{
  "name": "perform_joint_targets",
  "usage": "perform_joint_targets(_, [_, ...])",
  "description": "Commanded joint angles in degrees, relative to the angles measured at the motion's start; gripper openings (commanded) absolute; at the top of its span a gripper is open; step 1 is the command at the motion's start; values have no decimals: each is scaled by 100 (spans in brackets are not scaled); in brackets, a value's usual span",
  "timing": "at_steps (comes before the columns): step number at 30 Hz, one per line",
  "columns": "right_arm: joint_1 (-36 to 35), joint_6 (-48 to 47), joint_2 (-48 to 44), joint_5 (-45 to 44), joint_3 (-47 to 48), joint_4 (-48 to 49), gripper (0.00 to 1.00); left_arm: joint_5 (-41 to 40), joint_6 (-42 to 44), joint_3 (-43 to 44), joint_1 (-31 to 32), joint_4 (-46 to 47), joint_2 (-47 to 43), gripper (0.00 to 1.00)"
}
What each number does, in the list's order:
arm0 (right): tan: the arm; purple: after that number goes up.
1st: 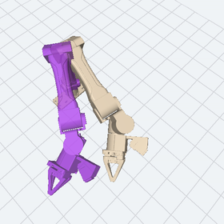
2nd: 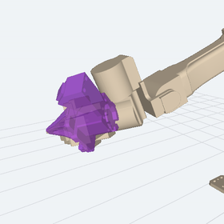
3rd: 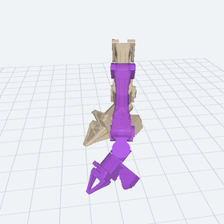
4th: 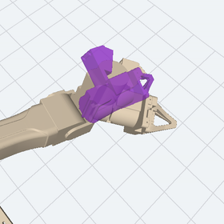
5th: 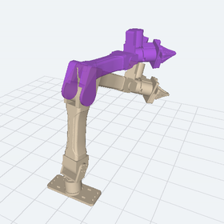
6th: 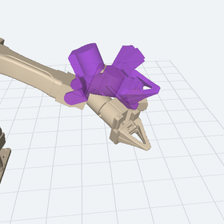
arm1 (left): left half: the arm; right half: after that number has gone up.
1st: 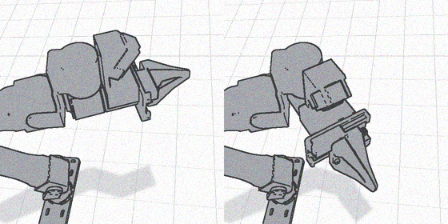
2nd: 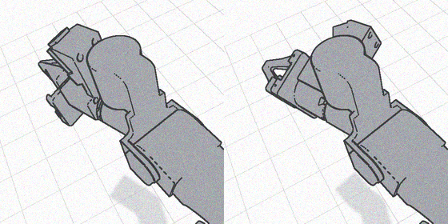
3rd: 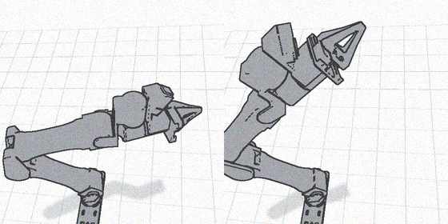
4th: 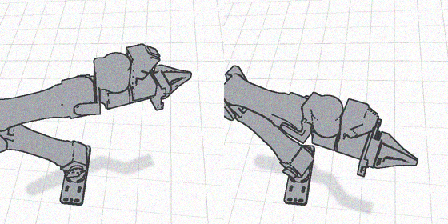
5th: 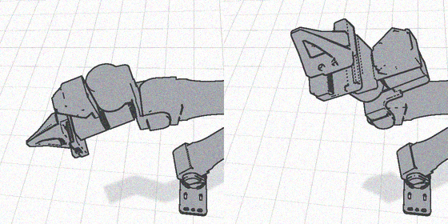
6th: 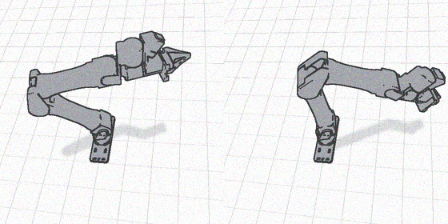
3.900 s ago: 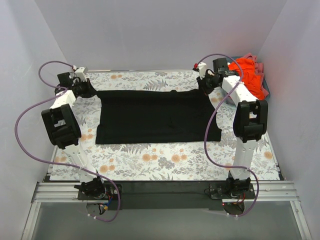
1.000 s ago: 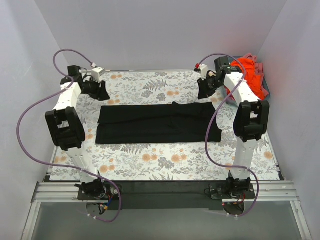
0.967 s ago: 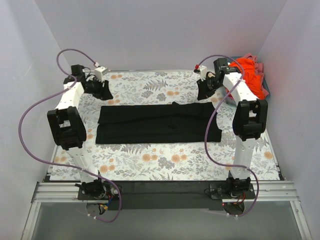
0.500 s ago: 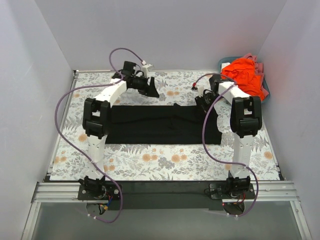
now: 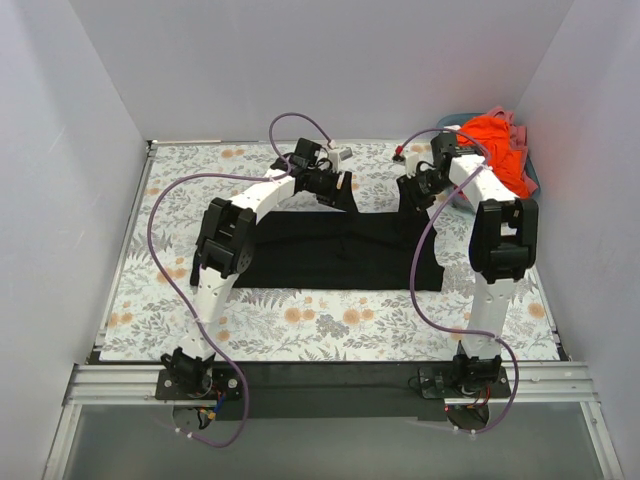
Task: Fold and stack the t-shirts
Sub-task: Fold the tshirt
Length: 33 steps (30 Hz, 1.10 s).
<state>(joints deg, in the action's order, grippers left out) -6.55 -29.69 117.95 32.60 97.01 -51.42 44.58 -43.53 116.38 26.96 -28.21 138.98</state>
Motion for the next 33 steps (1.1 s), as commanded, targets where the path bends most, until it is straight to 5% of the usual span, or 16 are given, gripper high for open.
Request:
perform_joint_targets(1, [110, 464, 262, -131, 450, -35, 36, -344, -147, 263, -7, 131, -11, 57])
perform_joint_targets(12, [110, 1001, 905, -799, 881, -26, 36, -652, -121, 500, 55, 131, 174, 56])
perform_joint_targets(21, [110, 1062, 985, -448, 925, -35, 37, -687, -130, 570, 134, 26, 332, 58])
perform_joint_targets(33, [268, 1018, 668, -684, 802, -26, 38, -459, -218, 764, 152, 52, 358, 30])
